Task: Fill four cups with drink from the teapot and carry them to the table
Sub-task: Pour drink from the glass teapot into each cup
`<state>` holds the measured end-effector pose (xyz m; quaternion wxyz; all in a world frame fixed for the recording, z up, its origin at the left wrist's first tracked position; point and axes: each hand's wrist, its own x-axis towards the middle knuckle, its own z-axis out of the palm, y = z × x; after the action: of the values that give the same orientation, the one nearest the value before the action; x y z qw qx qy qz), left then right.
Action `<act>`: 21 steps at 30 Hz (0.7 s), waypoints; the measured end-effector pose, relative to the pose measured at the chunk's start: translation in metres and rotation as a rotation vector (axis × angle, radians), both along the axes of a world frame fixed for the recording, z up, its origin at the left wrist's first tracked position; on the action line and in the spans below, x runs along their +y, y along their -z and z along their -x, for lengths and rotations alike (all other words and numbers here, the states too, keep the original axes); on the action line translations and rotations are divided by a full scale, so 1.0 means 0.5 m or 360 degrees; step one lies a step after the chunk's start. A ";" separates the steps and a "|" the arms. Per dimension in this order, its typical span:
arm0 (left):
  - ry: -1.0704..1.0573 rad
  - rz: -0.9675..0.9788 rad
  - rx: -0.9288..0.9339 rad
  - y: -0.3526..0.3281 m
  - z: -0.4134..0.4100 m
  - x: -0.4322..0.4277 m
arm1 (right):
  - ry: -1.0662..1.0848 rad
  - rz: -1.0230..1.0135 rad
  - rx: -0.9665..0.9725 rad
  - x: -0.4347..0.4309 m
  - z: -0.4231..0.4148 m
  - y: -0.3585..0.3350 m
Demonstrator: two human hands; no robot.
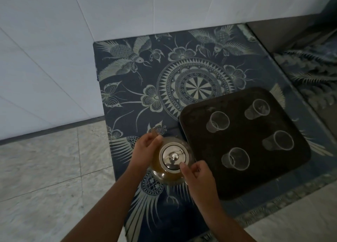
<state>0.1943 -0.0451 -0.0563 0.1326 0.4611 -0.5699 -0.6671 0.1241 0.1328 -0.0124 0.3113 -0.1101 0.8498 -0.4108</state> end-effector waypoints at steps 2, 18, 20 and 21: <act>-0.0023 -0.0014 -0.0002 0.002 -0.002 0.006 | -0.0009 0.0012 0.0010 0.005 0.002 -0.002; 0.0105 -0.0064 0.0183 -0.133 0.021 0.104 | 0.0228 0.0206 -0.0025 0.121 0.049 -0.126; 0.0143 -0.0058 0.0235 -0.159 0.037 0.123 | 0.0298 0.0295 -0.0035 0.145 0.060 -0.155; 0.0163 -0.0048 0.0261 -0.172 0.045 0.134 | 0.0318 0.0335 -0.0045 0.157 0.068 -0.169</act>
<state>0.1720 0.0219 0.0295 0.1376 0.3772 -0.5700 -0.7169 0.0902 0.2113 0.0722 0.2674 -0.0512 0.8043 -0.5282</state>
